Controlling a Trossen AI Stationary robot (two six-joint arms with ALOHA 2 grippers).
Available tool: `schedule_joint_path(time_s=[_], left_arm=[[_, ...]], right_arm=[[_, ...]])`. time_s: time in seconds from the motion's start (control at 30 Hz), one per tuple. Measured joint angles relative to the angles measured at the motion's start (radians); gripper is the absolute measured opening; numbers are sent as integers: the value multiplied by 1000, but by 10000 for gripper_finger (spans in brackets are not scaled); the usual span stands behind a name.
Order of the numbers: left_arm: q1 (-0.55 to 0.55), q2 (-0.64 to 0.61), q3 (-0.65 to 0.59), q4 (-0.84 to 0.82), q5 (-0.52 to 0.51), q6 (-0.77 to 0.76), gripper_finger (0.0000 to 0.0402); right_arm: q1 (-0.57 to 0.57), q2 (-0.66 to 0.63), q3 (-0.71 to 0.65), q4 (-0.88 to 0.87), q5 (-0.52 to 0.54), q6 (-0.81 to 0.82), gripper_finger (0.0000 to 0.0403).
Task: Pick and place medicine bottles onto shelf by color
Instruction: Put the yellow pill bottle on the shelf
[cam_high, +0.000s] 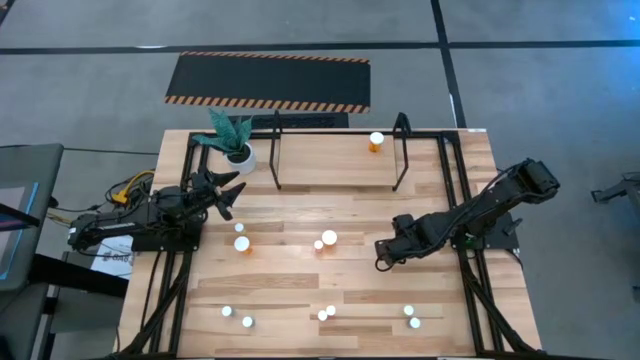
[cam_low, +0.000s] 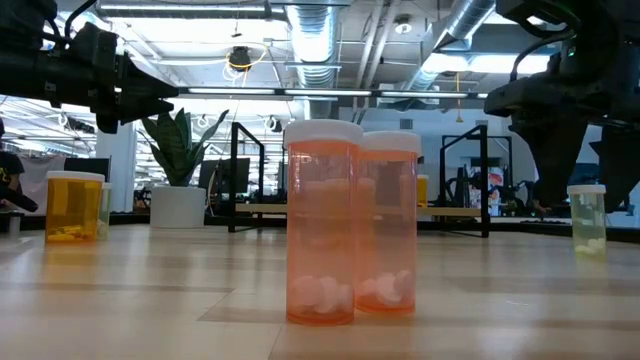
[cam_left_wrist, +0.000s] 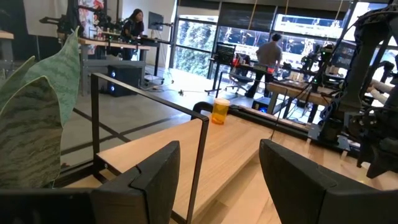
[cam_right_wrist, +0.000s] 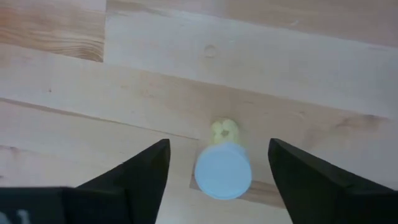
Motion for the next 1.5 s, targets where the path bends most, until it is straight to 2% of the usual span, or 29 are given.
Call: schedule_joint_path(time_s=[0.4,1.0,1.3,1.5], left_arm=[[0,0,0,0,0,0,208],[0,1,0,0,0,0,208],[0,1,0,0,0,0,208],[0,1,0,0,0,0,208]], right_arm=[[0,11,0,10,-3,0,243],[0,50,0,54,-11,-8,119],[-23,48,2,50,-11,-26,136],[-81,48,37,50,-11,-150,116]])
